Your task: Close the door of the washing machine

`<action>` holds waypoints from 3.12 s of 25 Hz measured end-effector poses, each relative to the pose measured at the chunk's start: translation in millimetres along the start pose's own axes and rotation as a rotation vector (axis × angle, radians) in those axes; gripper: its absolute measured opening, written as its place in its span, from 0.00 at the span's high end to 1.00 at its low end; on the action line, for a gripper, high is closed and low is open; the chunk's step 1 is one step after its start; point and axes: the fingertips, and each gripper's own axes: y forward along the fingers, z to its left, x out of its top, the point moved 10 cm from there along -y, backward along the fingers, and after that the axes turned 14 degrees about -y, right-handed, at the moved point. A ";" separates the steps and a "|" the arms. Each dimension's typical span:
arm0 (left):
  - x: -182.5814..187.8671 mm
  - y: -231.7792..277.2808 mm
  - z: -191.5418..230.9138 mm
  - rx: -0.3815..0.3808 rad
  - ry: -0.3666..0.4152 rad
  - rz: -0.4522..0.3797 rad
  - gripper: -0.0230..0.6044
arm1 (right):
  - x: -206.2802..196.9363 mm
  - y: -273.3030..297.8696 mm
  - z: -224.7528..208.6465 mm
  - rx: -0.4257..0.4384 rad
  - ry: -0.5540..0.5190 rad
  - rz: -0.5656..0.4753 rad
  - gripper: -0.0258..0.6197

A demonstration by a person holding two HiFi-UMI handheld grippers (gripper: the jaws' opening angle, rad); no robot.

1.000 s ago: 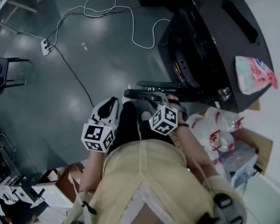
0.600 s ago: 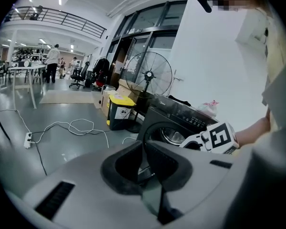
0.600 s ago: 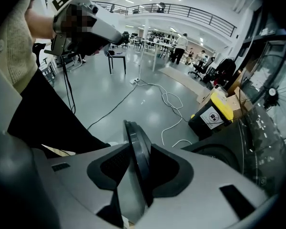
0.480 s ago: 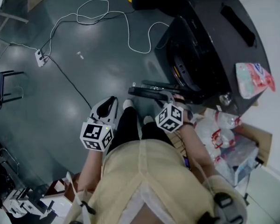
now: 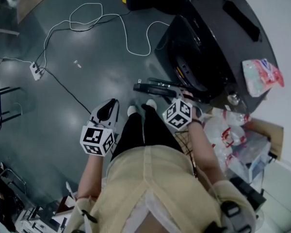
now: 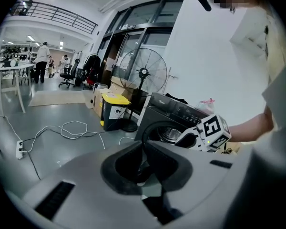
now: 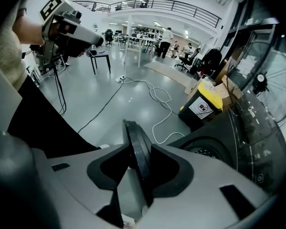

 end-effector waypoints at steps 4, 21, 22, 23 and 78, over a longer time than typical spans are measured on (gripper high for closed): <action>10.0 20.8 -3.2 -0.018 0.015 0.009 0.91 | -1.2 4.7 -19.0 -0.024 0.025 0.003 0.75; 67.5 121.1 -27.3 -0.080 0.091 0.070 0.91 | -3.3 22.9 -80.3 -0.067 0.135 0.054 0.76; 68.9 125.7 -28.1 -0.084 0.092 0.076 0.91 | -3.3 24.2 -84.1 -0.067 0.136 0.061 0.76; 70.2 130.2 -28.7 -0.086 0.094 0.082 0.91 | -3.7 25.8 -87.8 -0.066 0.138 0.067 0.76; 126.5 260.8 -65.8 -0.123 0.155 0.163 0.91 | -61.4 56.9 -179.7 -0.446 0.160 0.120 0.75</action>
